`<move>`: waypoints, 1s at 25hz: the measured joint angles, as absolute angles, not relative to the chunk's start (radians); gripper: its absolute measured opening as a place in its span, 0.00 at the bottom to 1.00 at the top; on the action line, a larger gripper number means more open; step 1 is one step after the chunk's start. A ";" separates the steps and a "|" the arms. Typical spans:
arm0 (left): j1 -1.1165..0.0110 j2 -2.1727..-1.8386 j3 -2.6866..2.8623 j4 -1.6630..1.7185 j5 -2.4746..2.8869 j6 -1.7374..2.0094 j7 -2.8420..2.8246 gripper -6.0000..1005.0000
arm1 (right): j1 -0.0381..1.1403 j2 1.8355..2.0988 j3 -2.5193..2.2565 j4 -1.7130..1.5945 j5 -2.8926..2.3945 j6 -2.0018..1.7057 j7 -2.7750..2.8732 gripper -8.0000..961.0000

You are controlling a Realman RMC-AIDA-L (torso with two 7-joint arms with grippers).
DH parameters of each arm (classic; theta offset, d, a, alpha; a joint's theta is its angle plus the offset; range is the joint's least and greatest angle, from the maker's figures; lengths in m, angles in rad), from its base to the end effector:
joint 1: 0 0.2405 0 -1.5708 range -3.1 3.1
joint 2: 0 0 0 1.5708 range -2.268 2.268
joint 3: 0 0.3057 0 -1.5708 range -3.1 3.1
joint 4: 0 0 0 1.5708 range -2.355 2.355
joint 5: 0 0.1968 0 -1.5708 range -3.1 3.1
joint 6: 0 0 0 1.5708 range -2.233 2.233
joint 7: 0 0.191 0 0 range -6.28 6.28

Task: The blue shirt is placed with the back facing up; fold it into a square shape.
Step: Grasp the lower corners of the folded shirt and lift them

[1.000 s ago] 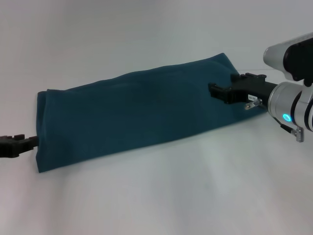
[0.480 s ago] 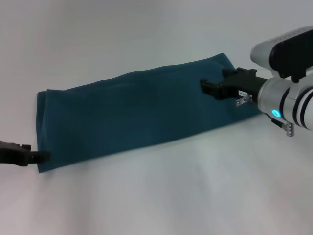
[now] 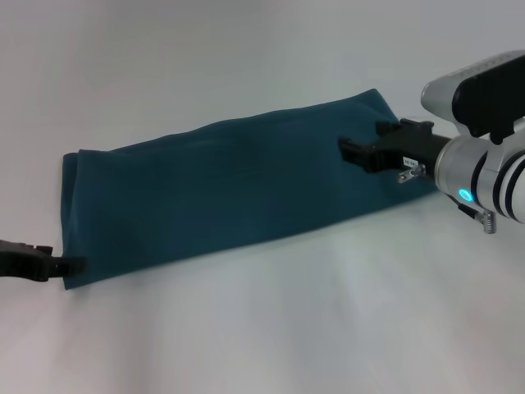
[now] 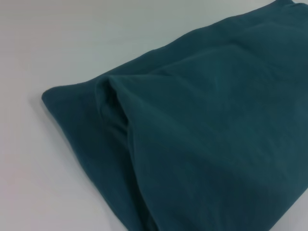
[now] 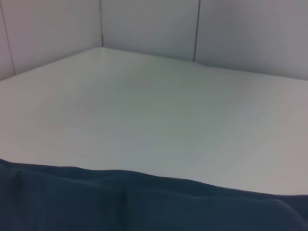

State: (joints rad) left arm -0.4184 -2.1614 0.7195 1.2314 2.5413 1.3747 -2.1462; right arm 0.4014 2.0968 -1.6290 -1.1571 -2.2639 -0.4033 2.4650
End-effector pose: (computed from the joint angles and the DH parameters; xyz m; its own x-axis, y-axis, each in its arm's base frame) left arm -0.3534 0.3663 -0.0065 0.5929 0.7547 0.2809 0.7610 -0.4109 -0.5021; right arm 0.2380 0.4464 -0.0762 0.7950 -0.3858 -0.4681 -0.6056 -0.4594 -0.6498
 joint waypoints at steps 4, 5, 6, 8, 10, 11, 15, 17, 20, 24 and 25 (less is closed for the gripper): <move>-0.417 -2.163 0.721 1.219 2.542 1.363 -2.140 0.62 | 0.410 2.094 -1.614 -1.142 -2.262 -0.408 2.465 0.73; -0.418 -2.163 0.721 1.212 2.542 1.360 -2.140 0.62 | 0.410 2.094 -1.613 -1.142 -2.263 -0.409 2.465 0.73; -0.420 -2.163 0.723 1.205 2.542 1.356 -2.139 0.62 | 0.410 2.094 -1.613 -1.142 -2.263 -0.410 2.465 0.73; -0.422 -2.163 0.729 1.195 2.542 1.349 -2.139 0.62 | 0.410 2.095 -1.614 -1.142 -2.265 -0.410 2.465 0.73; -0.423 -2.162 0.733 1.193 2.552 1.344 -2.139 0.62 | 0.410 2.096 -1.616 -1.140 -2.265 -0.410 2.465 0.73; -0.424 -2.162 0.733 1.193 2.559 1.343 -2.139 0.62 | 0.410 2.096 -1.616 -1.138 -2.265 -0.411 2.465 0.73; -0.426 -2.162 0.733 1.192 2.586 1.336 -2.143 0.62 | 0.409 2.096 -1.613 -1.134 -2.265 -0.411 2.465 0.73; -0.425 -2.161 0.733 1.191 2.590 1.333 -2.143 0.62 | 0.409 2.096 -1.613 -1.132 -2.265 -0.411 2.465 0.73; -0.428 -2.161 0.733 1.179 2.590 1.327 -2.143 0.62 | 0.411 2.095 -1.612 -1.130 -2.265 -0.407 2.465 0.73; -0.443 -2.160 0.733 1.141 2.591 1.310 -2.138 0.62 | 0.412 2.095 -1.612 -1.130 -2.266 -0.405 2.465 0.73; -0.447 -2.159 0.733 1.132 2.591 1.307 -2.137 0.62 | 0.412 2.095 -1.612 -1.129 -2.266 -0.405 2.465 0.73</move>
State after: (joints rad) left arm -0.4474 -2.1595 0.7333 1.1324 2.5907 1.3067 -2.1370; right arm 0.4117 2.0953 -1.6121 -1.1291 -2.2660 -0.4048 2.4651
